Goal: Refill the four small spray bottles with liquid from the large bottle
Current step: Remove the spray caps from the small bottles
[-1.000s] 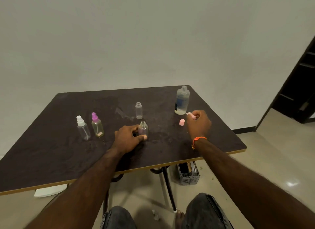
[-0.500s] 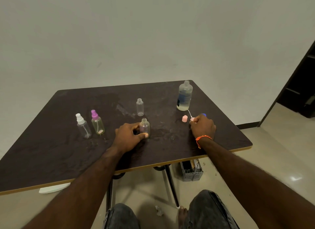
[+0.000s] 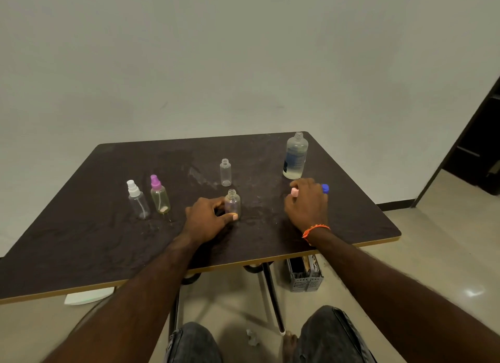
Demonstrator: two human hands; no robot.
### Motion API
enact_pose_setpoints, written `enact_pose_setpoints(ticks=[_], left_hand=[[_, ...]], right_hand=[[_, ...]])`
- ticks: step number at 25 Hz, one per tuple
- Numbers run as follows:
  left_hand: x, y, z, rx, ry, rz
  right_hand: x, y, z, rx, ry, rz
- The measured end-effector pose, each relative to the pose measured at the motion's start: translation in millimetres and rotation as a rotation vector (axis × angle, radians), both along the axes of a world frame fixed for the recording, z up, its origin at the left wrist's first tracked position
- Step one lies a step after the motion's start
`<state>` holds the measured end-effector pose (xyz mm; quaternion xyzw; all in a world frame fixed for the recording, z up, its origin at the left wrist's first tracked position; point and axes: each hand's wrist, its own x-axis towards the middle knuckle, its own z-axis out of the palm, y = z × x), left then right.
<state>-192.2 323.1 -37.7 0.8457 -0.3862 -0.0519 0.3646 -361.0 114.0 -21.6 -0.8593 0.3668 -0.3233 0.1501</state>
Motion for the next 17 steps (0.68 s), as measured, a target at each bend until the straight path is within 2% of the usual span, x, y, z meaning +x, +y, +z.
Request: enact_pose_setpoints(ticks=[4,7,12,17], left_hand=[[-7,-2,4,0.053,-0.081,0.098],[0,-3,5,0.087,-0.092,0.146],[26,-13,9,0.122,-0.125,0.263],[65,-34,9,0.139,-0.034,0.331]], right_hand=[[29,38,-2,0.110,0.076,0.355],[52,61,-2,0.229,0.121,0.494],[95,72,4,0.405,0.089,0.546],[138,63,-1,0.460,0.131,0.532]])
